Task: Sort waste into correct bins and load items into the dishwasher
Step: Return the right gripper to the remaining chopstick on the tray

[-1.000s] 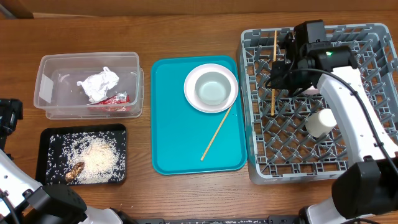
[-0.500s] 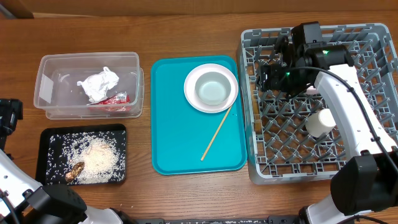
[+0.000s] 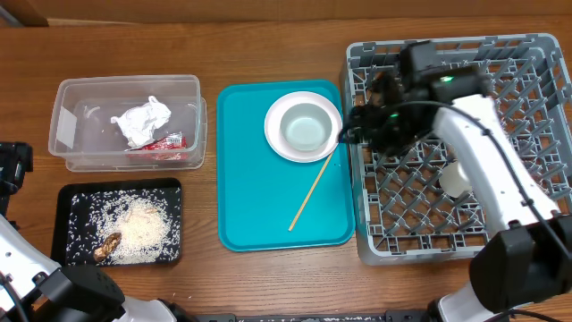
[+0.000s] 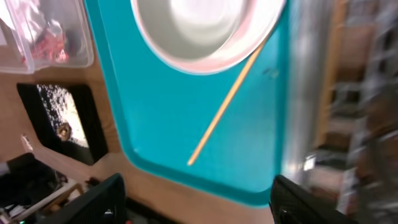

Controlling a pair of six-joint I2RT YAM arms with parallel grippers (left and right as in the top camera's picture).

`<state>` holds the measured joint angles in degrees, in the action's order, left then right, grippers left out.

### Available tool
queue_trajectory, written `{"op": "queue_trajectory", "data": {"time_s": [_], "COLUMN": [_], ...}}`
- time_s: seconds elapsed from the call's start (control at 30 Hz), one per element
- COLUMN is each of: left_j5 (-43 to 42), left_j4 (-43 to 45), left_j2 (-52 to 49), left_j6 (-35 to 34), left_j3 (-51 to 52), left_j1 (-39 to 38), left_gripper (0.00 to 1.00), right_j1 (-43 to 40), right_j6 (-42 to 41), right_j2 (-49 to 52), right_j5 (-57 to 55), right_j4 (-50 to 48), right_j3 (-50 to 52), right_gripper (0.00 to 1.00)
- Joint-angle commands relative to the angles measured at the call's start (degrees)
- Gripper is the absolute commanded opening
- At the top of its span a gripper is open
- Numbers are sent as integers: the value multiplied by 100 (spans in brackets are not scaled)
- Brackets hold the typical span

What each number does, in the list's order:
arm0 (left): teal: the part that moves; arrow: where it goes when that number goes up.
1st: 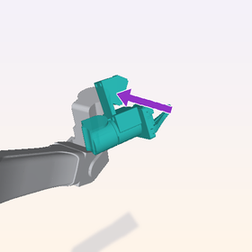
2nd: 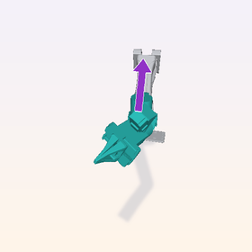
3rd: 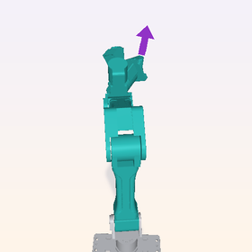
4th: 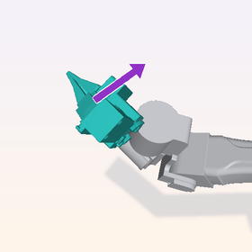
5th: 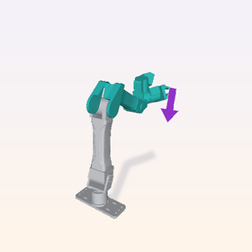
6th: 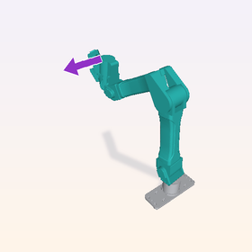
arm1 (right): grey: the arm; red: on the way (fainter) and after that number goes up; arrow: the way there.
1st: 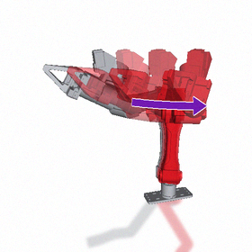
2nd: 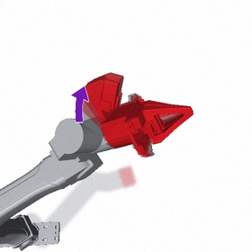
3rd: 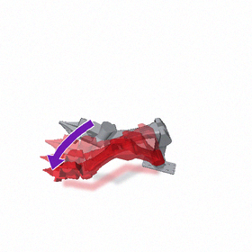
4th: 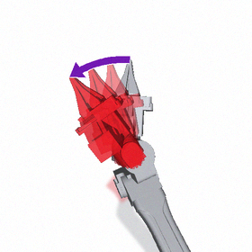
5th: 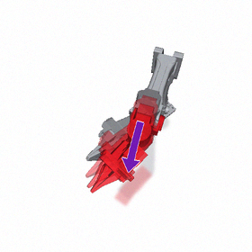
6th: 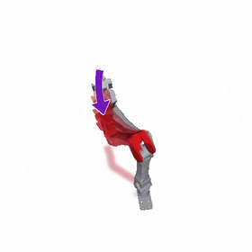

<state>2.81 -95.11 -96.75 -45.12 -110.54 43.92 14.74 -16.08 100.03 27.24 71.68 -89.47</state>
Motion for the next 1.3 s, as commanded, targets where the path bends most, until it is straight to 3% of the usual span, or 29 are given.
{"op": "queue_trajectory", "data": {"time_s": [0.0, 0.2, 0.37, 0.6, 0.9, 1.27], "left_j5": [59, 57, 57, 59, 57, 57], "left_j4": [2, 0, 2, 2, 2, 2], "left_j2": [48, 48, 48, 48, 48, 48], "left_j6": [-118, -118, -118, -118, -118, -118], "left_j3": [-72, -72, -72, -72, -72, -72], "left_j1": [22, 20, 20, 20, 20, 20], "left_gripper": [100, 100, 100, 100, 100, 100], "right_j1": [737, 2041, 2688, 2964, 2962, 2900], "right_j6": [-1803, -3836, -4778, -5309, -5298, -5296], "right_j2": [-74, -42, 208, 763, 1126, 1154], "right_j5": [-1010, -3132, -3685, -3661, -3484, -3053], "right_j4": [0, 79, -4, -155, -302, -1311], "right_j3": [-55, -55, -55, -55, -20, 922], "right_gripper": [77, 82, 86, 85, 87, 82]}}
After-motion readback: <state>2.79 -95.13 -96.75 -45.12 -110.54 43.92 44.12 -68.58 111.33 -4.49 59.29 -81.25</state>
